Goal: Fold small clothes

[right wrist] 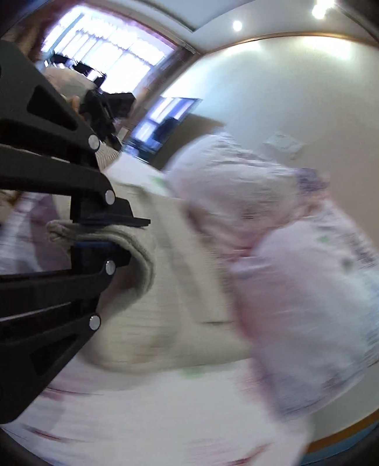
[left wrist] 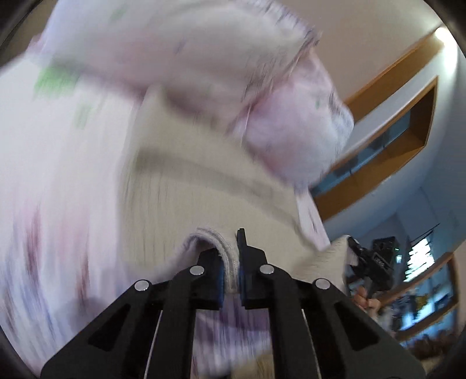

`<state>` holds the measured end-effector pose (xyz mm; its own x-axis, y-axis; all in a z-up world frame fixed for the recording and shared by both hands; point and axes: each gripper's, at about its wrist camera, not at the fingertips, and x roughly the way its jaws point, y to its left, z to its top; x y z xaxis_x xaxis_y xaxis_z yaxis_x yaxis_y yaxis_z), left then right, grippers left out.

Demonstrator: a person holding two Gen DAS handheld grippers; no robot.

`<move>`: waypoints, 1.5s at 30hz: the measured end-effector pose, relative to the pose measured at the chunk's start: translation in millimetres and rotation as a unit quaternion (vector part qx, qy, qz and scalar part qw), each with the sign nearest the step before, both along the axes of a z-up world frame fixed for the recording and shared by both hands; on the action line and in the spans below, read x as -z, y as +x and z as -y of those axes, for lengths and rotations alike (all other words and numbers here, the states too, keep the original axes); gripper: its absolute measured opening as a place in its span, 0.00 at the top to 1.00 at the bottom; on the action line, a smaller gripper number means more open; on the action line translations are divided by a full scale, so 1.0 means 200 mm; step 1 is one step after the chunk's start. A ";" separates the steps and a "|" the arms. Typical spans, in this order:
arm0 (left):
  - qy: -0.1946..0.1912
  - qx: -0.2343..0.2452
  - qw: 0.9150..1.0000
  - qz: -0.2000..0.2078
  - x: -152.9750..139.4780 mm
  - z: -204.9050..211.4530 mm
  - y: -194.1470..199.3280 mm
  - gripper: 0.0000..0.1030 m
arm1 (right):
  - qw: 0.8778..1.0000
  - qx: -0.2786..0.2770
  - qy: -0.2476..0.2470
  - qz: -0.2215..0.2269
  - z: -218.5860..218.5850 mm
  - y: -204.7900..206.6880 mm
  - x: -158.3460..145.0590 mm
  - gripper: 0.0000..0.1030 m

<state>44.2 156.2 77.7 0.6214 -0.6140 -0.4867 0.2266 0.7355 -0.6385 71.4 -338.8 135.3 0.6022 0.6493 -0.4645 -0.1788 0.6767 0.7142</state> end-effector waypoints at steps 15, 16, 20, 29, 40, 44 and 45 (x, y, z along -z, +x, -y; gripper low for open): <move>0.074 -0.095 0.990 -0.078 0.17 -0.18 0.77 0.30 | 0.969 0.237 -0.020 -0.063 0.20 0.64 0.47 0.20; 0.067 -0.084 0.990 -0.094 0.21 -0.20 0.77 0.30 | 0.969 0.236 -0.011 -0.069 0.22 0.65 0.48 0.20; 0.035 -0.052 0.989 -0.135 0.36 -0.16 0.80 0.31 | 0.972 0.224 -0.027 -0.061 0.18 0.67 0.47 0.20; -0.077 -0.079 0.982 -0.156 0.49 -0.09 0.78 0.85 | 0.980 0.191 -0.013 -0.055 0.15 0.67 0.47 0.19; -0.250 0.171 0.950 -0.073 0.02 1.06 0.97 0.83 | 0.969 0.242 -0.020 -0.040 0.27 0.62 0.42 0.20; -0.289 0.255 0.900 -0.205 0.23 1.47 1.09 0.70 | 0.961 0.265 -0.039 -0.068 0.42 0.59 0.39 0.19; -0.280 0.258 0.902 -0.202 0.24 1.46 1.07 0.70 | 0.963 0.257 -0.036 -0.077 0.45 0.59 0.38 0.16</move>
<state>258.1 -136.7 30.4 0.0231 -0.9907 -0.1340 0.1126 0.1358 -0.9843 189.1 -429.5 58.4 0.7554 0.2460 -0.6074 0.2984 0.6961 0.6530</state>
